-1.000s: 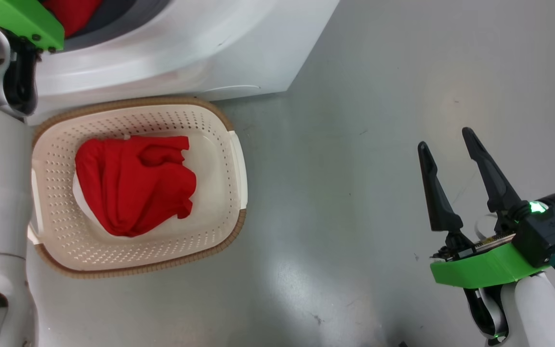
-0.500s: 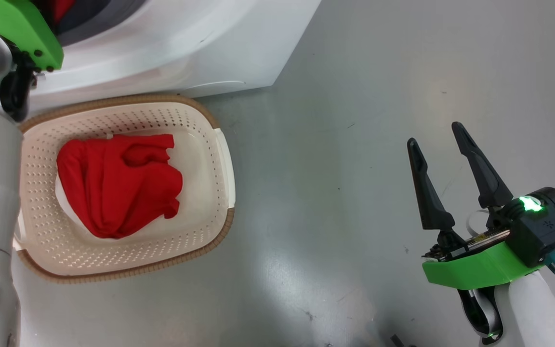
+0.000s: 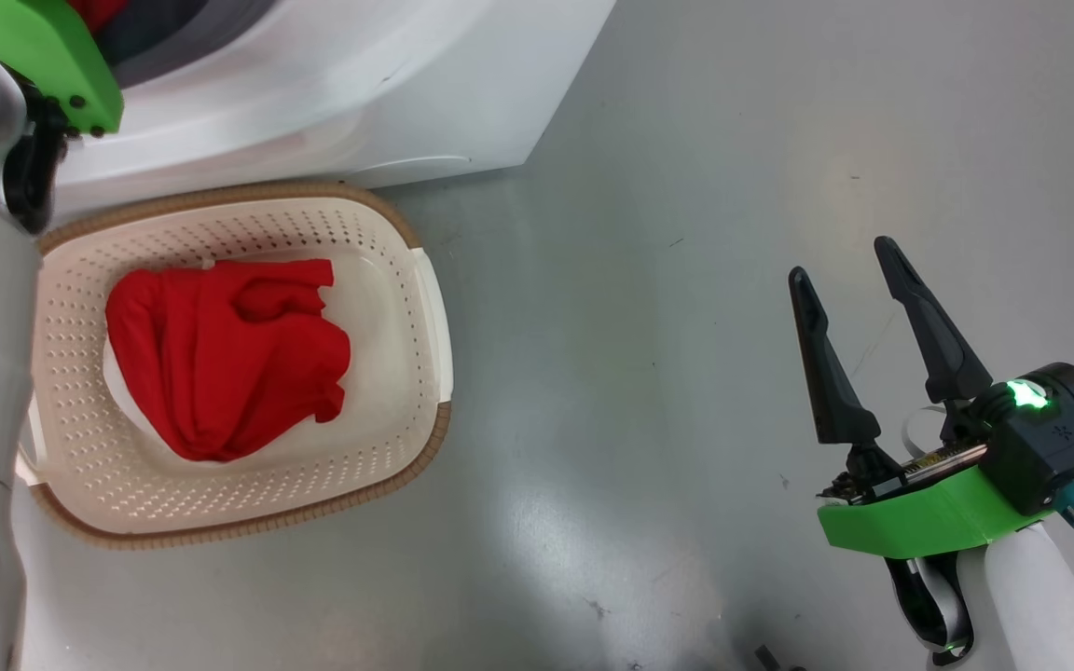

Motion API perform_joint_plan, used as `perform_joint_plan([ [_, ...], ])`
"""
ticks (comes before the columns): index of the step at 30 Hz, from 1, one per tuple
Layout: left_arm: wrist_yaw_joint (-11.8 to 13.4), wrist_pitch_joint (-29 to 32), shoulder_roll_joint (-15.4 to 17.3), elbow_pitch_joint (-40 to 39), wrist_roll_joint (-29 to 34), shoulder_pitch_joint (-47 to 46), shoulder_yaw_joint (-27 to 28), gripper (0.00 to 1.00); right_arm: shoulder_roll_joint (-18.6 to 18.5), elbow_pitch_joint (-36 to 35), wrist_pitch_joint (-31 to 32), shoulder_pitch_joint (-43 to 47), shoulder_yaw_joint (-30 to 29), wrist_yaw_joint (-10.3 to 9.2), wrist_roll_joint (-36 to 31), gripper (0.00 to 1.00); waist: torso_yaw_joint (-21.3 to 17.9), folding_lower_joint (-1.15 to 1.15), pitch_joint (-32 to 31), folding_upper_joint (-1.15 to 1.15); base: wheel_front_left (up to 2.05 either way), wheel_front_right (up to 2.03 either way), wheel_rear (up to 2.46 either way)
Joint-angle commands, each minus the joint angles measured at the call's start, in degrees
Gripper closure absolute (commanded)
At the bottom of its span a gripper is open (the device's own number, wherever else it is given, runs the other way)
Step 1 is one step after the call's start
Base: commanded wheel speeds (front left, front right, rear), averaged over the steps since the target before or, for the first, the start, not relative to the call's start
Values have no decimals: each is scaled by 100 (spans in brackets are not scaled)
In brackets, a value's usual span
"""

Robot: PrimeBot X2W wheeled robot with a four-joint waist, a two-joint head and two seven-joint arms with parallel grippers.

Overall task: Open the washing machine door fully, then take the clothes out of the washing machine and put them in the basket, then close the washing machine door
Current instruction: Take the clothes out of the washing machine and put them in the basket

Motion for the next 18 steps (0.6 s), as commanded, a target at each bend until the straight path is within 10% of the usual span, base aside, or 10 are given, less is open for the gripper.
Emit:
perform_joint_plan([
  [1, -15, -72, 295, -104, 80, -156, 15, 100, -16, -107, -36, -50, 103, 28, 54, 0, 9, 0, 1, 0, 0, 0, 0],
  [18, 331, -1370, 403, -747, 163, 357, -1, 100, -16, 43, -36, -74, 116, 28, 46, 0, 227, 0, -229, 0, 0, 0, 0],
])
